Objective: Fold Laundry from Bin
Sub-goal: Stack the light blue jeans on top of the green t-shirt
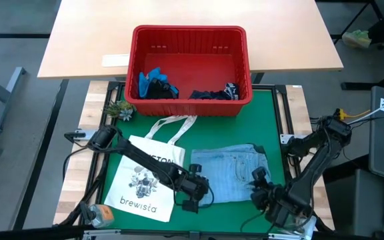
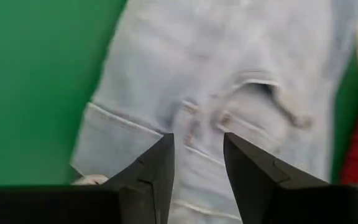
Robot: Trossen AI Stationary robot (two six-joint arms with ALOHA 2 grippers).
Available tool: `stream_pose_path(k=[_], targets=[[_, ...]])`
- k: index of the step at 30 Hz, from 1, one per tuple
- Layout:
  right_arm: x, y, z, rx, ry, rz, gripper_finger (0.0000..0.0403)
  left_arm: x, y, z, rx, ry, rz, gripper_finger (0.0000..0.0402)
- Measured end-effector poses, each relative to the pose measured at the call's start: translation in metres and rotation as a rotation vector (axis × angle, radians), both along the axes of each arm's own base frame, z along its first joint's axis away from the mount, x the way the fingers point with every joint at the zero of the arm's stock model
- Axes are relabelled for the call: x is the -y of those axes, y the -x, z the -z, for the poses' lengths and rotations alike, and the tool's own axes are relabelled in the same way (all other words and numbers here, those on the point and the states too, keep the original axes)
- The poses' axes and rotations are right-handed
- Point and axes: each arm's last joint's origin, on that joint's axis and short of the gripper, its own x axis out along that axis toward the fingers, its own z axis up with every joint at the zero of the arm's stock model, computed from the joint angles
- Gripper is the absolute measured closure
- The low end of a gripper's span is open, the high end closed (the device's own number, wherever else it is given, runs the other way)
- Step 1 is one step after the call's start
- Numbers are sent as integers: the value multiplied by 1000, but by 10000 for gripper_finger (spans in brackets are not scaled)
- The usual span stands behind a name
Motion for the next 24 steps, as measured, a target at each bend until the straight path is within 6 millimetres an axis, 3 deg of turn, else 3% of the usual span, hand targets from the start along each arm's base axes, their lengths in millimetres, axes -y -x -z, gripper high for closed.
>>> stream_pose_path(k=[7,12,18,24], targets=[[7,-16,-33,135,104,51,263,-9,-18,-44,71,-21,-8,266],[18,-33,-37,170,103,126,263,-20,-29,-61,135,3,-39,266],[37,-51,-23,163,109,203,263,-42,-37,-60,162,4,-94,266],[50,-56,7,89,63,216,263,-54,-32,-30,80,-21,-117,266]])
